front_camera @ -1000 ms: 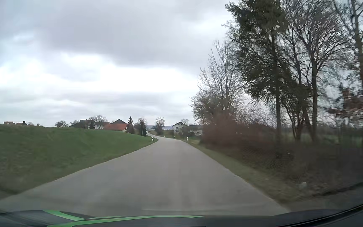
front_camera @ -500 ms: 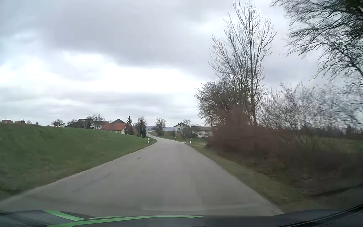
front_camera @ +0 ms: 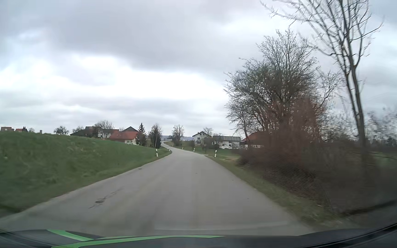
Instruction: Follow the waypoints while adhering to traffic rules and regulations
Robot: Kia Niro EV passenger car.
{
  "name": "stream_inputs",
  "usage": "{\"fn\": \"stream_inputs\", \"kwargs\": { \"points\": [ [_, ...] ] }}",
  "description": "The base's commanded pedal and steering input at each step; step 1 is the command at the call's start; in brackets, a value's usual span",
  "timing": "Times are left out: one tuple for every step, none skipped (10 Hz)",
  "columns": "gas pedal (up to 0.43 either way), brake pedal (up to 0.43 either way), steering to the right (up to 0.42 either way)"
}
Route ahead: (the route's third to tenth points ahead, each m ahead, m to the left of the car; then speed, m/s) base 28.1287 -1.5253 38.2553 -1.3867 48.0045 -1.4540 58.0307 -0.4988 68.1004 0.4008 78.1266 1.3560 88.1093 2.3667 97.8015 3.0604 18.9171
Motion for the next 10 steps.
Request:
{"fn": "stream_inputs", "kwargs": {
  "points": [
    [0.197, 0.0, -0.006],
    [0.197, 0.0, -0.006],
    [0.197, 0.0, -0.006],
    [0.197, 0.0, -0.006],
    [0.197, 0.0, -0.005],
    [0.197, 0.0, -0.005],
    [0.197, 0.0, -0.005],
    [0.197, 0.0, -0.005],
    [0.197, 0.0, -0.005],
    [0.197, 0.0, -0.004]
  ]
}}
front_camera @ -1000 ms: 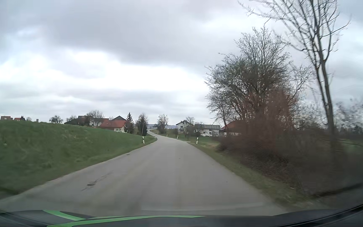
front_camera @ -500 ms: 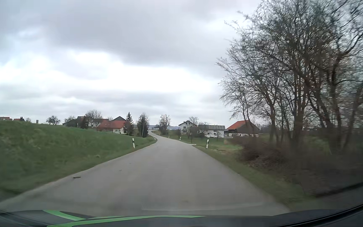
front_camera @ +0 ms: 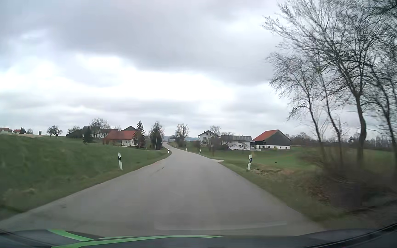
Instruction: Follow the waypoints while adhering to traffic rules and regulations
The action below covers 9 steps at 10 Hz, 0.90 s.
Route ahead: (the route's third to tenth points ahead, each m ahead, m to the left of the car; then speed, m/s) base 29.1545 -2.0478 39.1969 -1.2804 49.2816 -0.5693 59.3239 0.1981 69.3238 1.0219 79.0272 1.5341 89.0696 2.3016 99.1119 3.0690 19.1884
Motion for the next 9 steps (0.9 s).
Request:
{"fn": "stream_inputs", "kwargs": {
  "points": [
    [0.197, 0.0, -0.004],
    [0.189, 0.0, -0.004],
    [0.189, 0.0, -0.004],
    [0.177, 0.0, -0.004],
    [0.177, 0.0, -0.005],
    [0.169, 0.0, -0.005],
    [0.157, 0.0, -0.005],
    [0.157, 0.0, -0.005],
    [0.15, 0.0, -0.005]
  ]
}}
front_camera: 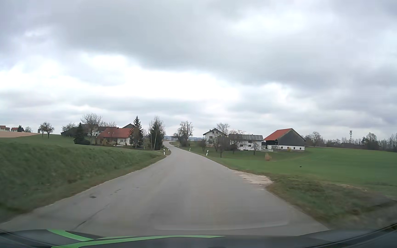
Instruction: Follow the waypoints while adhering to traffic rules and regulations
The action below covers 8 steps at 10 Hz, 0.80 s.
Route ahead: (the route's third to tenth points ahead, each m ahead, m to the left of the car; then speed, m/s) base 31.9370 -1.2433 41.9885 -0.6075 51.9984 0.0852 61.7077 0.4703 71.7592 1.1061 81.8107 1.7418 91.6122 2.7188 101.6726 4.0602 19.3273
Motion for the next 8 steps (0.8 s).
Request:
{"fn": "stream_inputs", "kwargs": {
  "points": [
    [0.138, 0.0, -0.005],
    [0.138, 0.0, -0.005],
    [0.138, 0.0, -0.005],
    [0.13, 0.0, -0.005],
    [0.13, 0.0, -0.006],
    [0.13, 0.0, -0.006],
    [0.13, 0.0, -0.007],
    [0.13, 0.0, -0.01]
  ]
}}
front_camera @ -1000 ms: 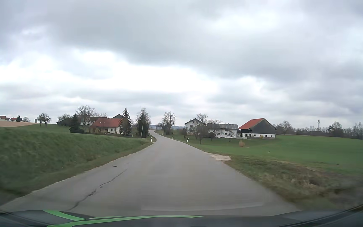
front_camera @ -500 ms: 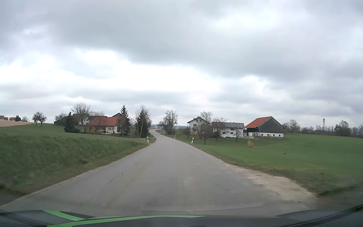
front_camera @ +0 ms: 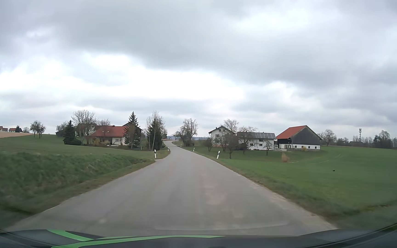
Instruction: Follow the waypoints while adhering to traffic rules and regulations
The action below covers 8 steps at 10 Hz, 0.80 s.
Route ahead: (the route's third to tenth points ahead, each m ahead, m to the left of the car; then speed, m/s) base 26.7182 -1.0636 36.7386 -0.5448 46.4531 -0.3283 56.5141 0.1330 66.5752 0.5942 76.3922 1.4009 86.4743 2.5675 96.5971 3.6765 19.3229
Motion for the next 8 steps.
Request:
{"fn": "stream_inputs", "kwargs": {
  "points": [
    [0.118, 0.0, -0.011],
    [0.118, 0.0, -0.011],
    [0.118, 0.0, -0.011],
    [0.118, 0.0, -0.011],
    [0.118, 0.0, -0.01],
    [0.118, 0.0, -0.009],
    [0.11, 0.0, -0.007],
    [0.11, 0.0, -0.007]
  ]
}}
